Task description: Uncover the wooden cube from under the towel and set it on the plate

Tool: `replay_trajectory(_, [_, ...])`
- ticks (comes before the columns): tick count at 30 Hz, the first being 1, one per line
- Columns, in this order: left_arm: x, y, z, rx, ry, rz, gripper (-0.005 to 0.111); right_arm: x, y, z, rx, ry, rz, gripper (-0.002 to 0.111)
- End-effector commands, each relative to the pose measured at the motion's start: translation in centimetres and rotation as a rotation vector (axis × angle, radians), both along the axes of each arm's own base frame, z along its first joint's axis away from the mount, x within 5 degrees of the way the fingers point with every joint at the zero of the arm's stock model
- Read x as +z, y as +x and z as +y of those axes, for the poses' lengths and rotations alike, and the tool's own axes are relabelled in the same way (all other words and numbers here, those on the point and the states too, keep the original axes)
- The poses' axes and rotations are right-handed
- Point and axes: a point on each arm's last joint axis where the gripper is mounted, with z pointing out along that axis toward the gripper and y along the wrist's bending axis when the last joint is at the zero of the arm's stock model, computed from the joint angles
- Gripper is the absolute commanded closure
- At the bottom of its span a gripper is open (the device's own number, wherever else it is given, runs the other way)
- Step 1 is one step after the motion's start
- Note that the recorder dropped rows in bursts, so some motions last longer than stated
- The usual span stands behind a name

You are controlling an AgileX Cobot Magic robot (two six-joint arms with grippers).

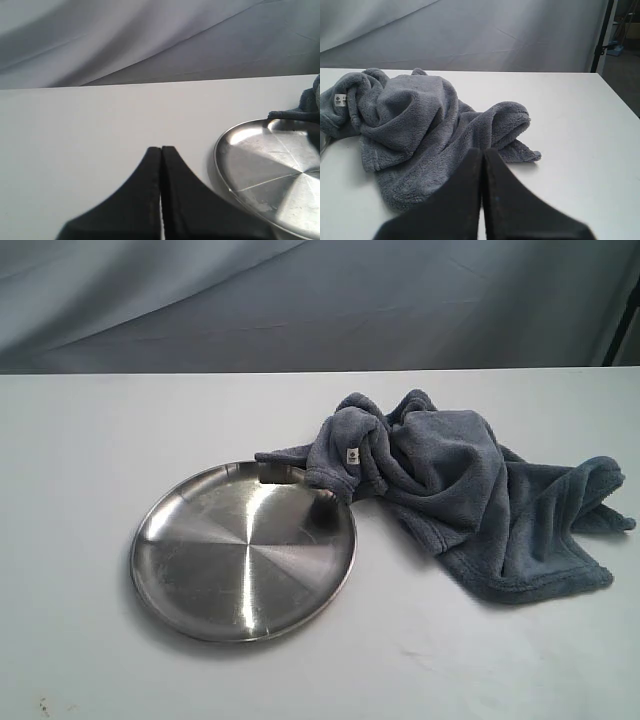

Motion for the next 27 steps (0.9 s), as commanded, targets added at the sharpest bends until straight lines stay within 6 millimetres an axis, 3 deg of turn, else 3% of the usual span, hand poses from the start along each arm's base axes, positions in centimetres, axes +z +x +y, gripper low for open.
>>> replay_trajectory(1, [0.0, 0.0, 0.0, -0.002, -0.004, -0.013, 0.107, 0.0, 0.0, 0.0, 0.002, -0.001, -0.009, 0.108])
replay_trajectory(19, [0.0, 0.0, 0.0, -0.002, -0.004, -0.013, 0.107, 0.0, 0.1, 0.0, 0.002, -0.001, -0.013, 0.108])
replay_trajectory(27, [0.0, 0.0, 0.0, -0.002, -0.004, -0.013, 0.107, 1.3, 0.2, -0.2, -0.019, -0.003, -0.156, 0.108])
